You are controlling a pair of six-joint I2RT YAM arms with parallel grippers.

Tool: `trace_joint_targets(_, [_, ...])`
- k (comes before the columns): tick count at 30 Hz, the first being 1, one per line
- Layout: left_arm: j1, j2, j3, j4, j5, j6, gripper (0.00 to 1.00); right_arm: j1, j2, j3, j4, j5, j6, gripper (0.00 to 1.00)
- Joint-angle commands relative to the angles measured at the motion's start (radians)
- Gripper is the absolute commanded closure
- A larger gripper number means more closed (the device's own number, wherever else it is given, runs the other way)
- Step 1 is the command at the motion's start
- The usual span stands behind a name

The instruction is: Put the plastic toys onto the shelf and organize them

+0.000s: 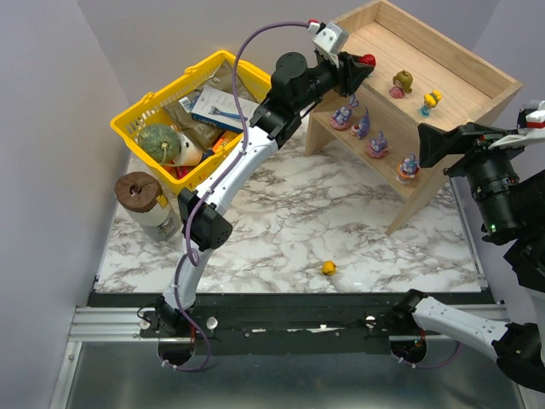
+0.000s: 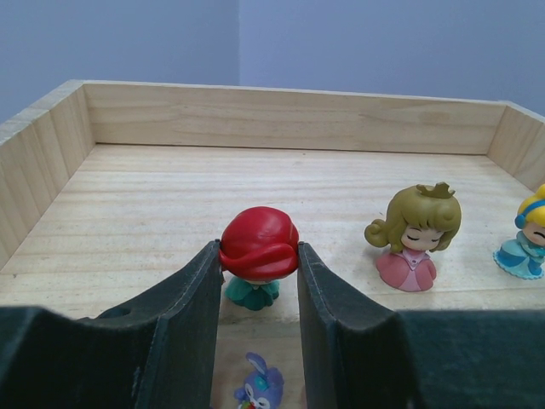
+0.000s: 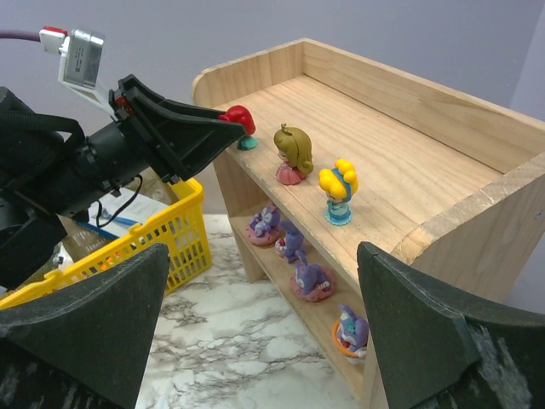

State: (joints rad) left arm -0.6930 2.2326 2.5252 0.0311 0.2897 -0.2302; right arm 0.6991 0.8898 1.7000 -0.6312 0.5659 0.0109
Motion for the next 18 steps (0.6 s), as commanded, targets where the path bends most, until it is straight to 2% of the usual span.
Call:
trace_joint_targets(1, [0.001,0.03,0.023,-0.01,0.02,-0.004,0.53,0.0,-0.005,-0.005,-0.009,0.029,0.0,0.03])
trace_joint_targets(5, [0.003,0.029,0.023,-0.008,0.019,-0.003,0.47,0.0,-0.006,-0.007,-0.007,0.031,0.0,0.03])
trace_joint_targets(18, [0.001,0.022,0.02,0.001,0.022,-0.008,0.39,0.0,-0.009,-0.011,-0.007,0.035,-0.002,0.03])
